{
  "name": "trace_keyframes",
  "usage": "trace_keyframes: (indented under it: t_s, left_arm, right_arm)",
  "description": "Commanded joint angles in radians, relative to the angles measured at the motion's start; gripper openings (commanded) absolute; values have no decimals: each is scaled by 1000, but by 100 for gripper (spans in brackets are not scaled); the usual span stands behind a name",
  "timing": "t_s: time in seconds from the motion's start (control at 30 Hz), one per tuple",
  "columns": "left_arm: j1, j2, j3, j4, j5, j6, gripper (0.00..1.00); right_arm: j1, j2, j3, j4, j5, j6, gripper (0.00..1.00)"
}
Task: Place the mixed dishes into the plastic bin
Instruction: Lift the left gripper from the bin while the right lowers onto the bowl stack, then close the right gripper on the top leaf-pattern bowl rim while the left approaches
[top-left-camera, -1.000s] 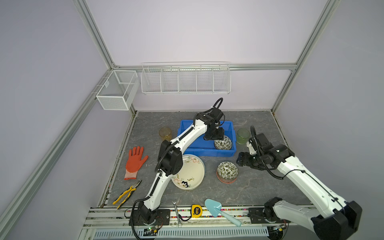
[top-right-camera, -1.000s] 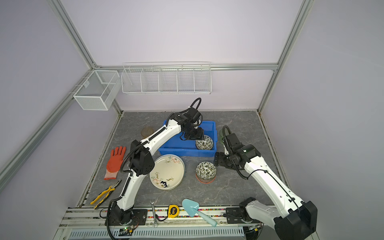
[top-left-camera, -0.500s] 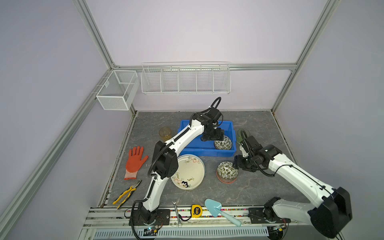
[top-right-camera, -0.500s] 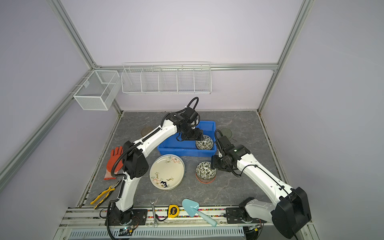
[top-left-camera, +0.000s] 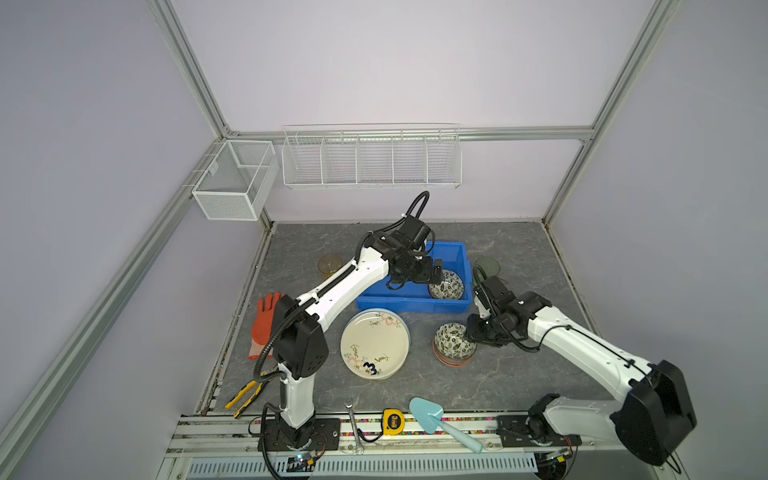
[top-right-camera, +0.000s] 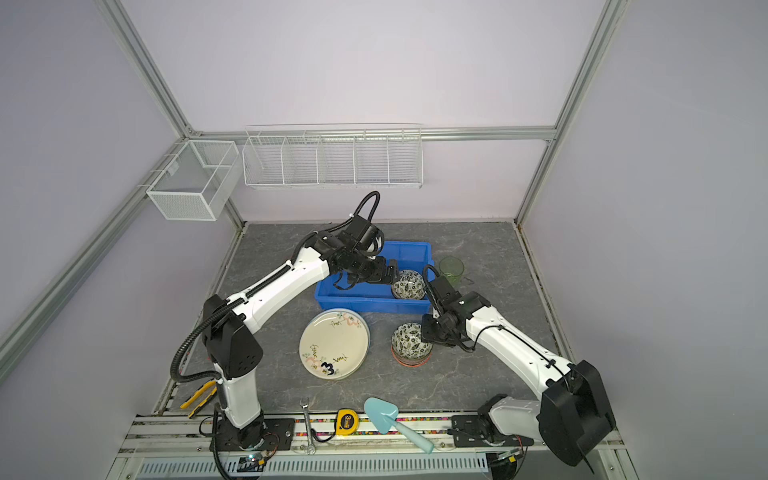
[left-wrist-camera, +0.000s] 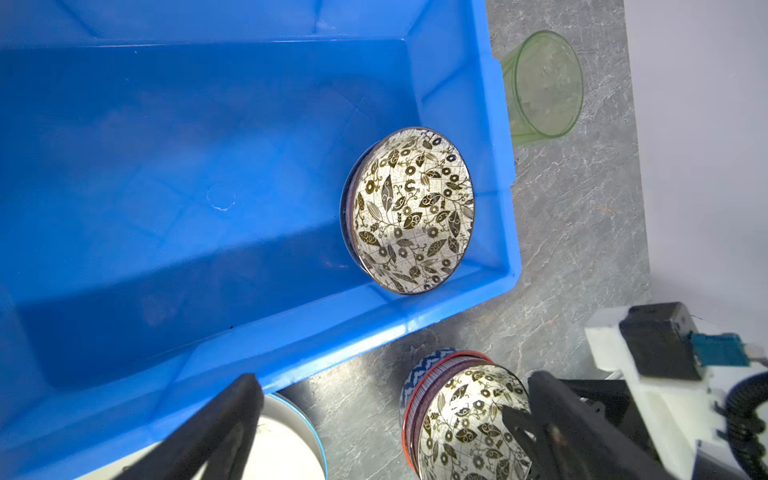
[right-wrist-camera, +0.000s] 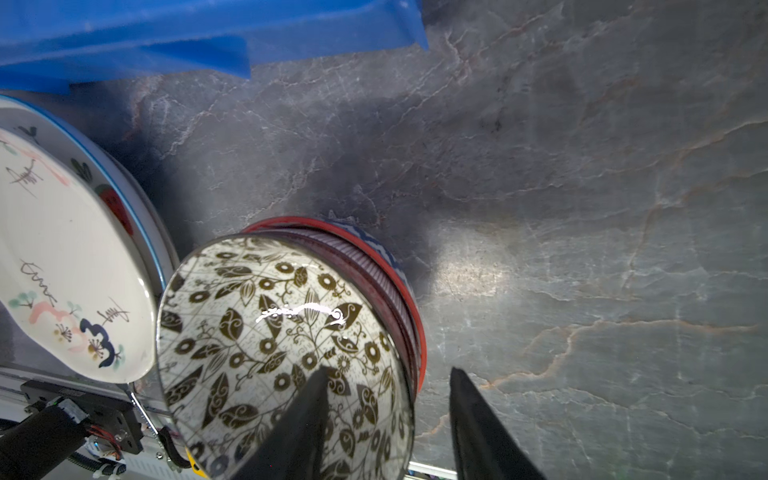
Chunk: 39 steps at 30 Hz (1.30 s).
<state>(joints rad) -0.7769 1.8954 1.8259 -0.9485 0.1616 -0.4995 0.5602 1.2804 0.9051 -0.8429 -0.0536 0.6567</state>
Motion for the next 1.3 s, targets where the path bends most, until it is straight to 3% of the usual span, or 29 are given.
trace_keyframes:
  t_s: [0.0, 1.27]
  left_arm:
    - [2, -36, -44, 40, -15, -24, 100]
    - [2, -49, -188, 131, 66, -77, 100]
  right_arm:
    - [8, 16, -20, 20, -12, 8, 45]
    - [14, 15, -11, 13, 17, 2, 14]
